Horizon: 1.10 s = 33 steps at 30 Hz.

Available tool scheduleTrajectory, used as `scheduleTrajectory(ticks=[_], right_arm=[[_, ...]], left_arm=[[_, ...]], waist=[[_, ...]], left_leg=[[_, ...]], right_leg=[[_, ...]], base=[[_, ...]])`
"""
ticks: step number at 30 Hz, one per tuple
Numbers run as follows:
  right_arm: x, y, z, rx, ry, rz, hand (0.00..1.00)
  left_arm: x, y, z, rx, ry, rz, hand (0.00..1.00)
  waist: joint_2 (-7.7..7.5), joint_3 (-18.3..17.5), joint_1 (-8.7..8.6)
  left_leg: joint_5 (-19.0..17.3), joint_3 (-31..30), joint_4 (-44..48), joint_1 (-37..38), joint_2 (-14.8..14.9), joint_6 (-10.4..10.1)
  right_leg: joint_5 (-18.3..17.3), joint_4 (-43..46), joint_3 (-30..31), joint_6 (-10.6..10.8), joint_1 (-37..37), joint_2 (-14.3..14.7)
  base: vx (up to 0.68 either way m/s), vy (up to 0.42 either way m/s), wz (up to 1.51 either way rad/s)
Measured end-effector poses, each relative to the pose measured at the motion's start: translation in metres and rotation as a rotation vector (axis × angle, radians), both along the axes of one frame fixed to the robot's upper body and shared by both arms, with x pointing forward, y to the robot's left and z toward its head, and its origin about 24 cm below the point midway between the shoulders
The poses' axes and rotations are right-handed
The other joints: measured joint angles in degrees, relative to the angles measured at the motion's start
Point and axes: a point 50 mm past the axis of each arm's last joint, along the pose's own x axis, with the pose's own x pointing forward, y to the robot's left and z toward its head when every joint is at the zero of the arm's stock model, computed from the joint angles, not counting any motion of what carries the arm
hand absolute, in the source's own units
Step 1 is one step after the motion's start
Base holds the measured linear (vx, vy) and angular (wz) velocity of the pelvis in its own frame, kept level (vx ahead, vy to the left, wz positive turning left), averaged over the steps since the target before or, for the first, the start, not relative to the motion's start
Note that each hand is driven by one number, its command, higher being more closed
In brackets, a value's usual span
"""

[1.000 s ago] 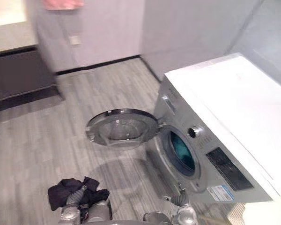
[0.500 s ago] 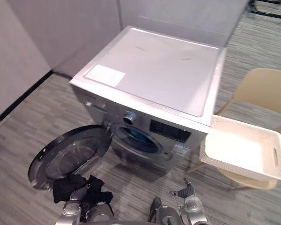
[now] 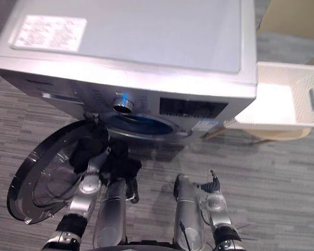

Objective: Pick up the laundry basket with both hands and put the clothes into the washing machine.

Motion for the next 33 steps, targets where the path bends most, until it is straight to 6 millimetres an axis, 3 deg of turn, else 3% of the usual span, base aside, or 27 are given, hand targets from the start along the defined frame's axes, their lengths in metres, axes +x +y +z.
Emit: scheduleTrajectory(ticks=[1, 2, 4, 6, 8, 10, 11, 14, 16, 17, 19, 20, 22, 23, 26, 28, 31, 32, 33], right_arm=[[0.010, 0.005, 0.011, 0.003, -0.063, -0.003, 0.00], [0.013, 0.006, 0.016, 0.004, -0.088, -0.004, 0.00], [0.028, 0.011, 0.038, 0.007, -0.195, -0.008, 0.00], [0.035, 0.016, 0.052, 0.016, -0.261, -0.004, 0.00], [0.043, 0.026, 0.065, 0.033, -0.325, 0.000, 0.00], [0.048, 0.034, 0.077, 0.057, -0.389, 0.007, 0.00], [0.049, 0.035, 0.079, 0.060, -0.399, 0.009, 0.00], [0.055, 0.037, 0.103, 0.081, -0.521, 0.012, 0.00], [0.057, 0.038, 0.113, 0.088, -0.574, 0.011, 0.00], [0.057, 0.038, 0.124, 0.091, -0.637, 0.008, 0.00], [0.058, 0.037, 0.134, 0.086, -0.686, 0.015, 0.00], [0.058, 0.036, 0.141, 0.086, -0.730, 0.018, 0.00], [0.057, 0.036, 0.149, 0.085, -0.778, 0.024, 0.00], [0.057, 0.036, 0.153, 0.081, -0.812, 0.031, 0.00], [0.055, 0.036, 0.165, 0.080, -0.890, 0.045, 0.00], [0.054, 0.037, 0.170, 0.091, -0.924, 0.057, 0.00], [0.054, 0.038, 0.172, 0.090, -0.940, 0.084, 0.00], [0.054, 0.038, 0.172, 0.086, -0.941, 0.087, 0.00], [0.054, 0.037, 0.172, 0.074, -0.941, 0.098, 0.00]], left_arm=[[0.012, -0.007, 0.025, 0.003, -0.099, -0.015, 1.00], [0.017, -0.011, 0.036, 0.007, -0.138, -0.026, 1.00], [0.035, -0.028, 0.091, 0.012, -0.338, -0.077, 1.00], [0.042, -0.037, 0.122, -0.013, -0.440, -0.089, 1.00], [0.044, -0.039, 0.144, -0.023, -0.521, -0.076, 1.00], [0.047, -0.042, 0.193, -0.047, -0.682, -0.074, 1.00], [0.047, -0.043, 0.202, -0.050, -0.711, -0.071, 1.00], [0.044, -0.034, 0.259, -0.014, -0.899, -0.007, 1.00], [0.041, -0.029, 0.278, 0.020, -0.963, 0.032, 1.00], [0.037, -0.025, 0.299, 0.114, -1.027, 0.079, 1.00], [0.034, -0.021, 0.317, 0.232, -1.081, 0.125, 1.00], [0.034, -0.020, 0.342, 0.449, -1.133, 0.197, 1.00], [0.029, -0.024, 0.369, 0.622, -1.194, 0.250, 1.00], [0.023, -0.026, 0.393, 0.777, -1.254, 0.316, 1.00], [0.007, -0.036, 0.431, 0.940, -1.359, 0.396, 1.00], [0.002, -0.036, 0.444, 0.990, -1.381, 0.442, 1.00], [0.008, -0.024, 0.444, 1.057, -1.329, 0.497, 1.00], [0.010, -0.021, 0.443, 1.060, -1.314, 0.505, 0.00], [0.013, -0.017, 0.443, 1.065, -1.284, 0.523, 0.00]], waist=[[-0.20, 0.6, -0.01], [-0.25, 0.9, -0.01], [-0.47, 1.2, -0.16], [-0.74, 1.8, -0.31], [-1.27, 2.5, -1.10], [-2.04, 3.4, -1.51], [-2.18, 3.5, -1.52], [-3.12, 4.3, -2.70], [-3.46, 4.4, -3.08], [-3.55, 4.5, -3.37], [-3.92, 4.7, -3.38], [-4.42, 4.9, -3.54], [-4.43, 4.9, -4.08], [-4.44, 4.9, -4.73], [-4.52, 5.0, -5.21], [-4.50, 5.1, -5.41], [-4.49, 5.1, -6.18], [-4.49, 5.1, -6.17], [-4.49, 5.1, -6.12]], left_leg=[[-0.9, 0.2, 2.5, -2.9, 0.9, 0.0], [-1.2, 0.2, 3.4, -3.9, 1.1, 0.0], [-1.8, 0.4, 7.4, -10.3, 2.4, 0.4], [-2.1, 0.4, 10.4, -14.2, 3.1, 0.9], [-2.7, 0.4, 13.3, -18.4, 4.0, 0.9], [-3.0, 0.1, 17.0, -24.0, 5.0, 1.3], [-3.0, 0.1, 17.7, -25.2, 5.1, 1.4], [-3.5, -0.5, 22.6, -32.0, 6.6, 1.8], [-3.8, -0.6, 24.2, -34.4, 7.2, 1.7], [-3.8, -0.8, 25.2, -37.1, 7.5, 1.6], [-3.8, -0.7, 26.1, -39.1, 8.1, 1.6], [-3.8, -0.9, 26.8, -40.8, 8.3, 1.6], [-3.7, -1.4, 27.5, -42.8, 8.6, 1.6], [-3.5, -1.7, 28.5, -44.4, 8.8, 1.9], [-4.0, -2.0, 31.2, -47.4, 9.3, 2.7], [-4.8, -2.3, 32.5, -48.8, 10.0, 2.7], [-5.5, -2.8, 33.7, -49.7, 10.2, 2.4], [-5.7, -2.8, 33.9, -49.8, 10.2, 2.4], [-5.9, -2.8, 34.2, -49.9, 10.2, 2.6]], right_leg=[[-0.2, 2.1, 0.3, -0.1, -3.2, 0.3], [-0.2, 2.9, 0.3, -0.1, -4.2, 0.3], [-0.5, 6.6, 0.6, -0.1, -10.9, 0.4], [-0.8, 9.6, 1.1, -0.1, -15.2, 0.6], [-1.0, 12.4, 1.7, -0.2, -19.8, 1.1], [-1.0, 16.1, 2.2, -0.3, -25.7, 1.6], [-1.0, 16.8, 2.4, -0.3, -27.0, 1.7], [-0.9, 20.9, 3.1, -0.2, -34.0, 2.7], [-0.9, 22.2, 3.3, -0.3, -36.5, 3.1], [-0.8, 23.3, 3.3, -0.2, -39.4, 3.2], [-0.5, 23.9, 3.3, -0.4, -41.6, 3.4], [-0.3, 24.7, 3.3, -0.7, -43.5, 3.4], [0.0, 25.1, 3.0, -0.8, -45.2, 3.4], [0.5, 25.7, 2.9, -0.6, -46.5, 3.6], [0.4, 27.8, 3.3, -0.5, -49.6, 4.2], [0.3, 28.7, 3.1, -0.3, -50.9, 4.4], [-0.4, 29.6, 3.0, 0.5, -51.5, 4.4], [-0.5, 29.8, 3.0, 0.6, -51.6, 4.4], [-0.5, 30.1, 3.1, 0.6, -51.7, 4.4]], base=[[-0.07, 0.026, -0.25], [-0.11, 0.024, -0.24], [-0.11, 0.006, -0.17], [-0.10, -0.008, -0.18], [-0.10, -0.018, -0.18], [-0.11, -0.039, -0.15], [-0.11, -0.058, -0.11], [-0.13, -0.054, -0.18], [-0.11, -0.038, -0.18], [-0.11, -0.050, -0.14], [-0.09, -0.048, -0.13], [-0.07, -0.045, -0.10], [-0.03, -0.015, -0.07], [-0.01, 0.009, -0.09], [0.02, 0.014, -0.15], [0.01, 0.006, -0.13], [0.01, 0.006, -0.05], [0.00, 0.000, 0.00], [0.00, 0.000, 0.00]])
